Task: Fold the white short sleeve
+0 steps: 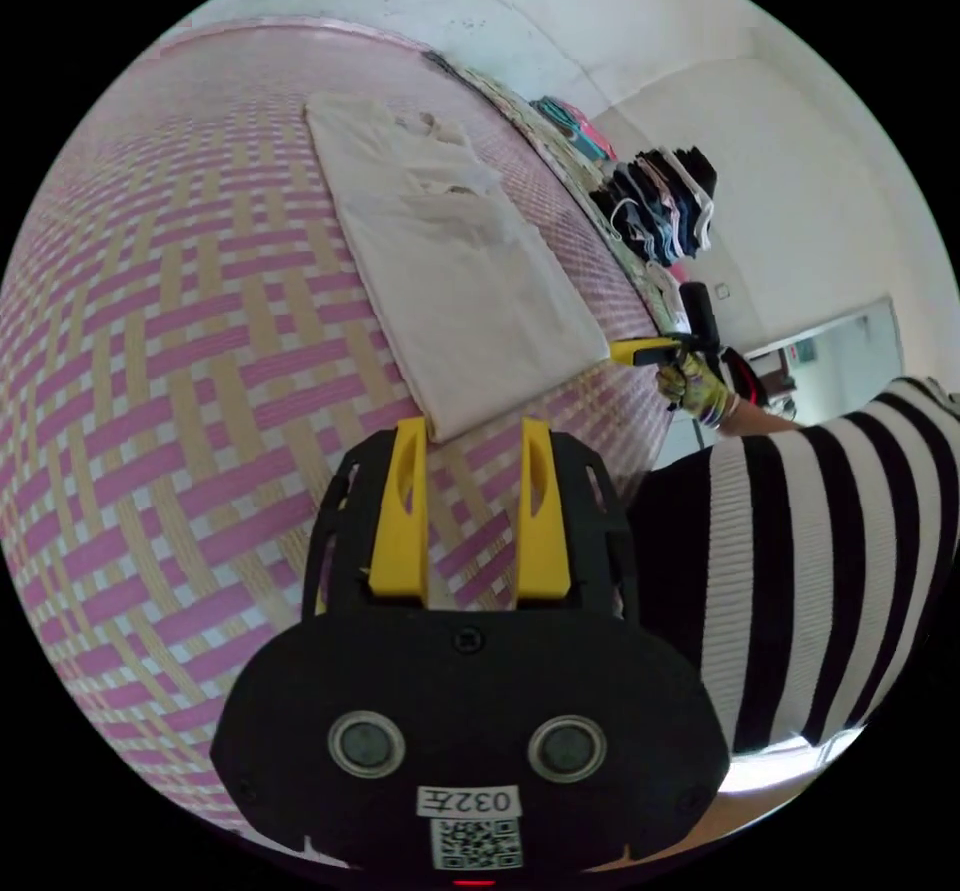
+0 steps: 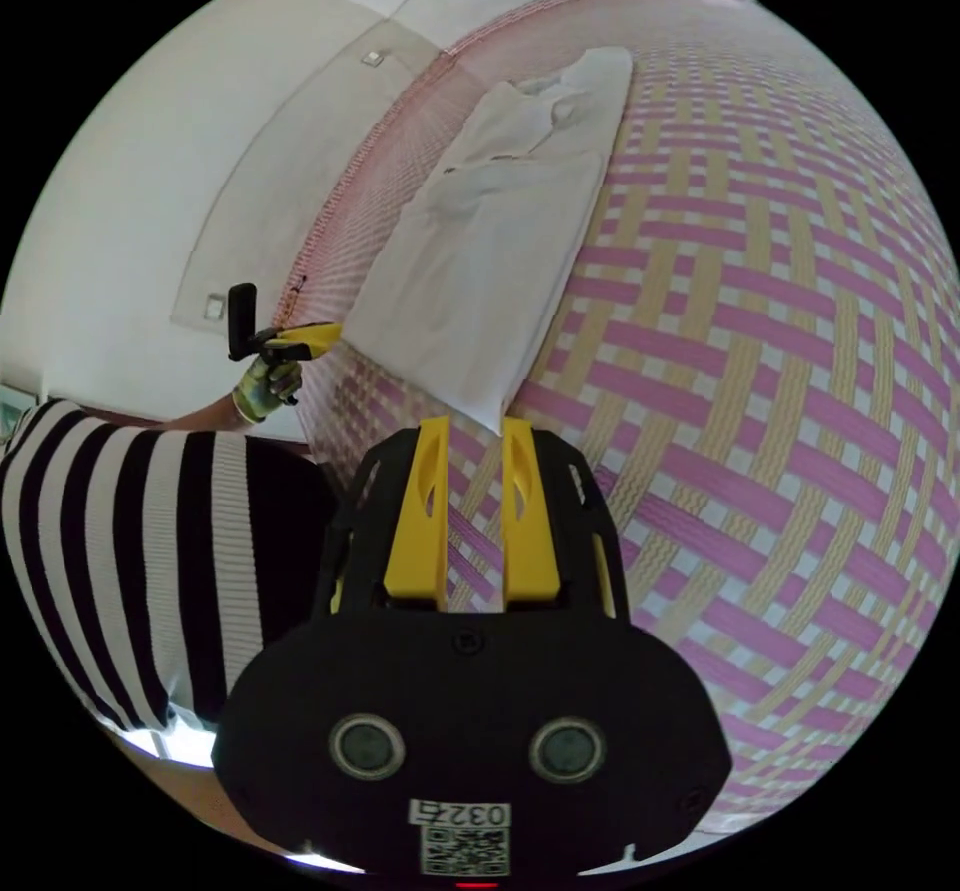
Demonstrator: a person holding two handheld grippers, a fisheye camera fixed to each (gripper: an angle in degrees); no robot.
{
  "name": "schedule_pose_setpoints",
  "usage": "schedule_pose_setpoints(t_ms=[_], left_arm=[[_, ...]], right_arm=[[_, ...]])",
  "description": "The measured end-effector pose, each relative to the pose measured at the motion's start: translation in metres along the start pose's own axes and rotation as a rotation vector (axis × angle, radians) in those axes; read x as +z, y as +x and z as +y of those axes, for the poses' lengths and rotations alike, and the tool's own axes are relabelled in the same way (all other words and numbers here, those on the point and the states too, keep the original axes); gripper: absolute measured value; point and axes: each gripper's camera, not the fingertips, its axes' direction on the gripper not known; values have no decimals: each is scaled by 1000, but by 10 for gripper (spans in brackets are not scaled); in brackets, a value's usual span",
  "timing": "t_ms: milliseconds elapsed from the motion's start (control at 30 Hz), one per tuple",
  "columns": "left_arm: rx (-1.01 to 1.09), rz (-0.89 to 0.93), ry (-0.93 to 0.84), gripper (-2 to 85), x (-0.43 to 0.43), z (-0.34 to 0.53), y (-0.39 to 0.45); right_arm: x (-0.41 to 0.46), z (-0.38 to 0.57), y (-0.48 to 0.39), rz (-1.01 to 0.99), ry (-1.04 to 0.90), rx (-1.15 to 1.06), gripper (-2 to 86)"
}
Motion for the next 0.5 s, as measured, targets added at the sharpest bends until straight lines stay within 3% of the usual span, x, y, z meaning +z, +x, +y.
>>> schedule_pose_setpoints(t_ms=[167,500], left_arm=[[163,-117,-40,83,15,21,17],[227,-264,-25,16,21,52,27]], right_arm=[[7,4,-27,144,-31,-111,66],[6,19,-45,284,-32,-209,22]])
